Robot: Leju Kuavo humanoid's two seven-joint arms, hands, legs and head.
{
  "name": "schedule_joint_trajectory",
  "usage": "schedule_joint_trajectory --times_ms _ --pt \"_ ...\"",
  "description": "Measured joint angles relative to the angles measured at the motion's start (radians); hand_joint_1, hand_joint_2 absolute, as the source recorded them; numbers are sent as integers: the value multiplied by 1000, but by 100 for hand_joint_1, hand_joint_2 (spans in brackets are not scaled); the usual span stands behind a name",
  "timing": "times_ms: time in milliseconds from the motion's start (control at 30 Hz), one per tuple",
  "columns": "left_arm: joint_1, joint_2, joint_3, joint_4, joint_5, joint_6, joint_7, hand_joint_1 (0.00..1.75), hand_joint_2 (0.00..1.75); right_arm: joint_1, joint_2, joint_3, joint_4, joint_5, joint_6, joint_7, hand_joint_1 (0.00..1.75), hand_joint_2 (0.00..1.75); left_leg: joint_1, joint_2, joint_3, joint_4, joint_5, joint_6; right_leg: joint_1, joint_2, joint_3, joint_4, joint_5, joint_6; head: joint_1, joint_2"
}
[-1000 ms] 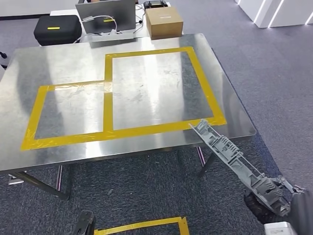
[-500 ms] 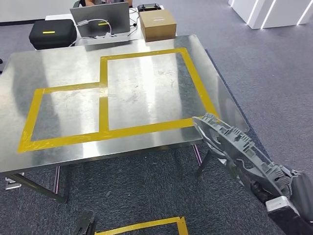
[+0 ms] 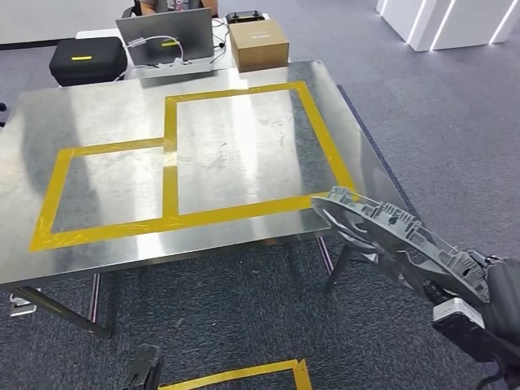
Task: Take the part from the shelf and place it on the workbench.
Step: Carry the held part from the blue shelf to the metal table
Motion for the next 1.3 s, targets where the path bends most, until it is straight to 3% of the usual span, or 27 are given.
schedule_joint_trajectory --times_ms 133,467,1300 --pt "5 0 -1 0 11 2 -5 0 0 33 2 6 -62 24 -58 -22 175 175 0 -8 -9 0 12 -3 0 -9 -6 1 3 0 0 0" --pt "15 -2 -5 0 22 18 -13 0 0 87 16 5 -218 59 -189 -66 175 175 0 -14 -17 1 11 -2 -1 -15 -14 1 -1 -1 0 0" --pt "17 -4 -23 0 31 19 -17 0 0 93 19 -24 -264 32 -226 -78 175 175 0 -15 -21 1 8 -1 -1 -16 -15 1 -4 -1 0 0"
